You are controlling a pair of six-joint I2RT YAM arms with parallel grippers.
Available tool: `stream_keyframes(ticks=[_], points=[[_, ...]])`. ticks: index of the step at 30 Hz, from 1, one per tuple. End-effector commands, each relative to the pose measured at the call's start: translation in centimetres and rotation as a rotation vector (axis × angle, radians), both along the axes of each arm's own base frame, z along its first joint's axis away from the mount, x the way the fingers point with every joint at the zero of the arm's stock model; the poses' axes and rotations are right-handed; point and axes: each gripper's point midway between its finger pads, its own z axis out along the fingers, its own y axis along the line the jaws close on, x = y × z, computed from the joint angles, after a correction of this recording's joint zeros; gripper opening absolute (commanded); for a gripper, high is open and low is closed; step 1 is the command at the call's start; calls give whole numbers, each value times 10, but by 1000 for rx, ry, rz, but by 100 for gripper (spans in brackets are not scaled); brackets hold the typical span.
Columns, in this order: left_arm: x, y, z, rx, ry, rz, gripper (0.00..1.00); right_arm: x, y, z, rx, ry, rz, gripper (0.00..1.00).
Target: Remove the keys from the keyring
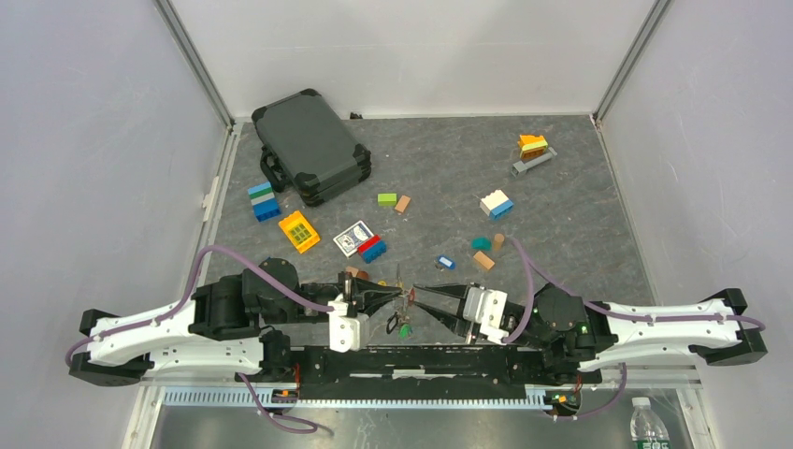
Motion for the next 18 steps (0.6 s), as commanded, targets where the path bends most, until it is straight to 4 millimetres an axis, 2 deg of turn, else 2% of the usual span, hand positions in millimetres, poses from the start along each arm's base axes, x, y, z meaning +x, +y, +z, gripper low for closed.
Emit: stream_keyframes(ticks=[1,5,13,18], points=[[0,-3,20,-78,15,6,2,-1,1,11,65,16,6,32],[0,-3,20,-78,14,4,2,2,3,5,49,16,-10,30],[0,-2,22,-83,13,9,2,2,10,-8,-17,9,-15,16],[1,-1,24,-87,9,15,2,5,13,-15,-57,8,-33,14]])
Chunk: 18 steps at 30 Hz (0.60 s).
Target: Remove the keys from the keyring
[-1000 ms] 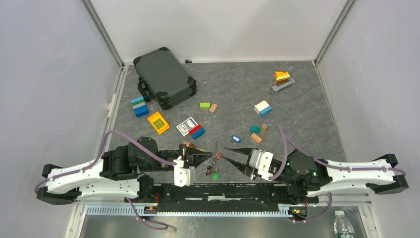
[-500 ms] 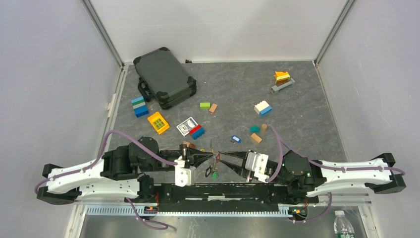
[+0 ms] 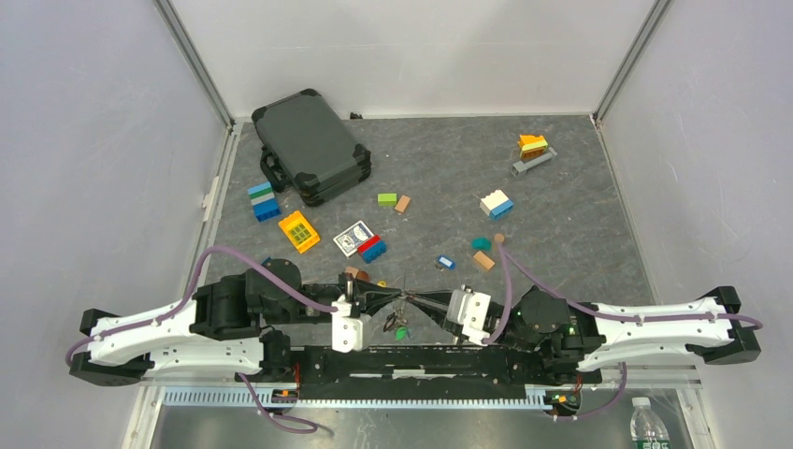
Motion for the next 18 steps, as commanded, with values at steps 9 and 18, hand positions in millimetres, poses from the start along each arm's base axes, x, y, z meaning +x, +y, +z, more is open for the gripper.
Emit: stream_keyframes(ticks=[9,18], points=[[2,1,33,-118,-1,16,2,8,-1,-2,-27,6,-49,22],[-1,2,36,-137,2,6,2,11,-2,-8,-38,8,-67,22]])
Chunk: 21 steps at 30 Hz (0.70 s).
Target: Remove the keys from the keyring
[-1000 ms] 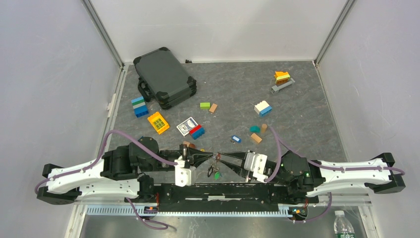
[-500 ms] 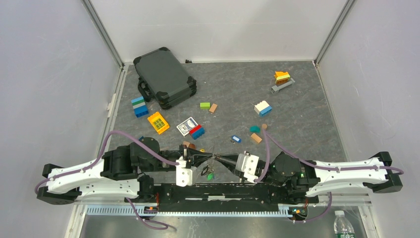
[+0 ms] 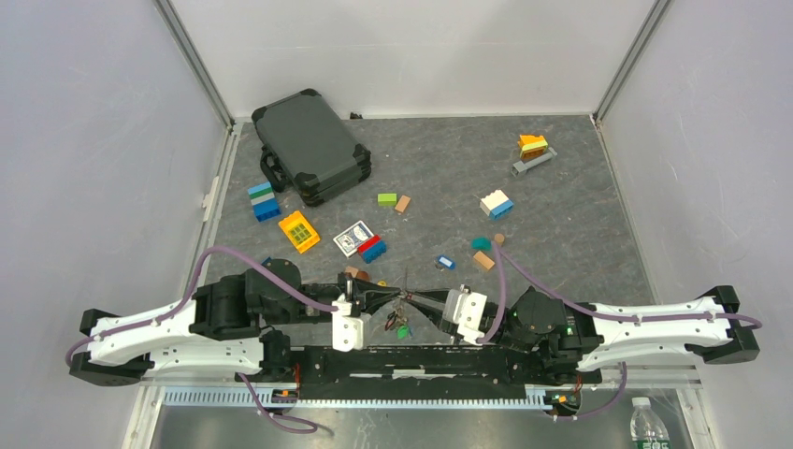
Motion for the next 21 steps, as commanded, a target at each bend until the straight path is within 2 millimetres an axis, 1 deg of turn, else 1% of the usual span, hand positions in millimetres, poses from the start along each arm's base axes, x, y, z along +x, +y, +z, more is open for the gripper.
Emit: stream_keyframes(ticks=[1,10,15,21], points=[[-4,1,39,-153,4,-11,2,5,-2,-1,-13,5,-30,22],[-8,5,46,-203,12,-26,2,5,1,-10,-44,4,-32,22],[-12,5,47,-226,22,-46,2,5,3,-12,-53,4,-34,20],[-18,4,50,-259,40,-74,2,9,5,-17,-86,-6,-54,21]])
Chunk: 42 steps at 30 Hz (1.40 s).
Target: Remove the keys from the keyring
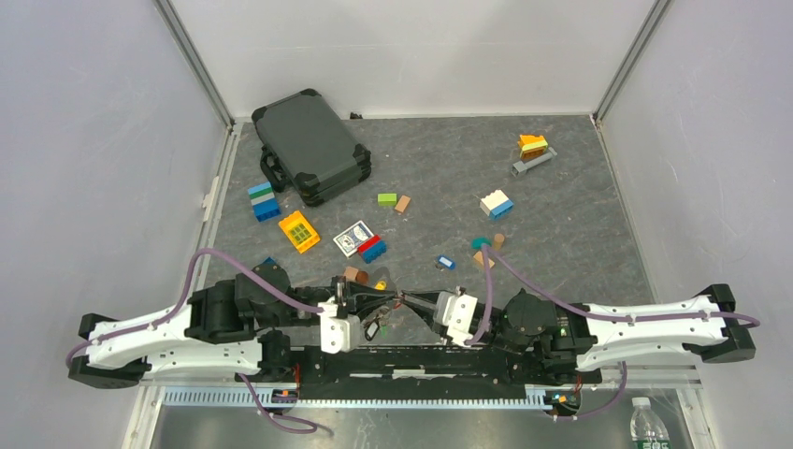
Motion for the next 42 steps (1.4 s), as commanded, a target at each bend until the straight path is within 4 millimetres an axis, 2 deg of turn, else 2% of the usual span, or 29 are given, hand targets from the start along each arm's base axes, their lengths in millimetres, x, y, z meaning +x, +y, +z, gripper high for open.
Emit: stream_keyframes(ticks=[1,10,16,19,29,34,42], points=[[-12,-3,50,-209,23,-57,2,6,1,-6,-53,-4,-35,21],[-14,-5,48,-229,46,-65,2,1,-6,13,14,-5,-2,21],[-11,-4,48,-238,43,-49,2,-13,-15,29,73,-11,83,35],[-11,-4,48,-239,44,-48,2,-19,-19,38,111,-16,120,37],[-17,-9,45,-229,49,-86,2,-24,-25,57,206,-41,151,33],[-23,-12,44,-220,49,-122,2,-28,-21,57,195,-65,172,32],[-27,-14,43,-216,53,-147,2,-33,-13,53,173,-73,200,24]])
